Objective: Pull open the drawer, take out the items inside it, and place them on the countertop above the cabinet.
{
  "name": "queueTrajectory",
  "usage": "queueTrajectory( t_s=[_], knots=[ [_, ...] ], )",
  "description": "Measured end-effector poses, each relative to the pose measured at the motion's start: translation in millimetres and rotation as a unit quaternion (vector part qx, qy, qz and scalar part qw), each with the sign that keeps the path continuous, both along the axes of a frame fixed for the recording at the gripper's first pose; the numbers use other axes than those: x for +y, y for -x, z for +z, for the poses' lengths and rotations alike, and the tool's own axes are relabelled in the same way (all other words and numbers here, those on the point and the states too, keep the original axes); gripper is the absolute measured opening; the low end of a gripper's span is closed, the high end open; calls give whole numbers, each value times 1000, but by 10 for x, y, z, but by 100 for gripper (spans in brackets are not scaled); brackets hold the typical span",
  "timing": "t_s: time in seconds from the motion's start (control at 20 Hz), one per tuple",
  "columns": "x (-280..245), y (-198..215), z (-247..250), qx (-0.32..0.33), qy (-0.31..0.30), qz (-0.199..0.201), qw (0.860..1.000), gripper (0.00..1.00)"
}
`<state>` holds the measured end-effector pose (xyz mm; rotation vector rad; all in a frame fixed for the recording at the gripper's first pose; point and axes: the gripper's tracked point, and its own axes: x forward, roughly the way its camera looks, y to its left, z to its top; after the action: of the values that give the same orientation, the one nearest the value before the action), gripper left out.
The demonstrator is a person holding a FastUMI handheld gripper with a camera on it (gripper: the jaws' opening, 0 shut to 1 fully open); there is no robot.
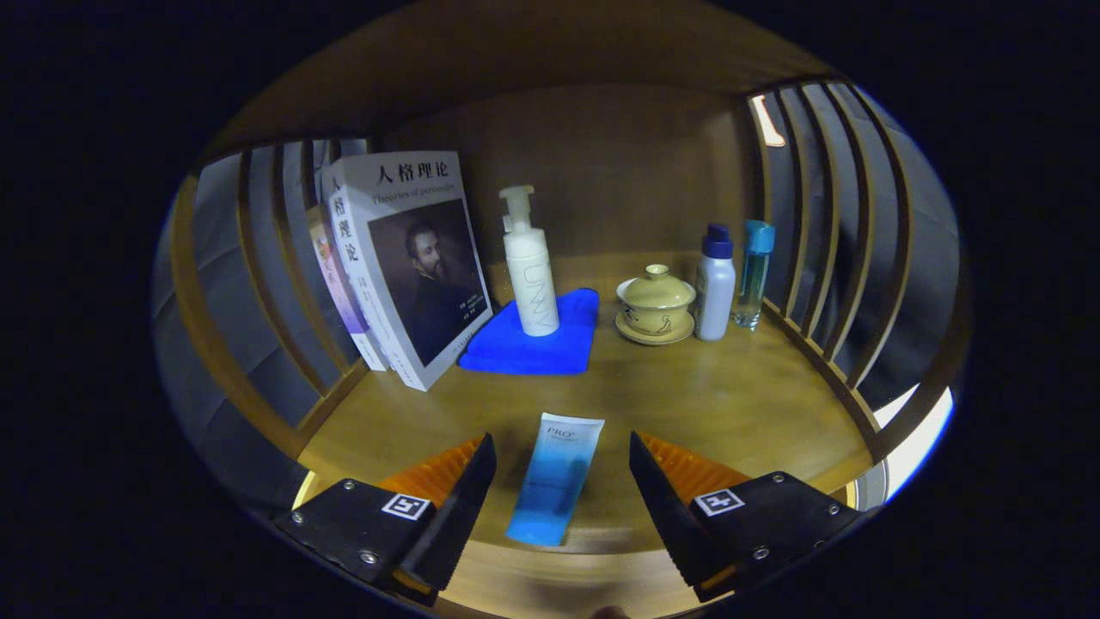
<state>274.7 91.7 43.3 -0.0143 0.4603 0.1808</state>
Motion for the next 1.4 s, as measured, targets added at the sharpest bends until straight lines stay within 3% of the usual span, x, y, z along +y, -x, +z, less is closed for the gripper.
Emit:
queueTrajectory(
  t_s=[0.6, 0.95, 1.4],
  knots=[
    [-73, 966, 194, -120, 23, 4, 992, 96],
    [-65, 1740, 312, -197, 32, 9, 980, 95],
    [3, 2406, -97, -204, 26, 20, 979, 96]
  ],
)
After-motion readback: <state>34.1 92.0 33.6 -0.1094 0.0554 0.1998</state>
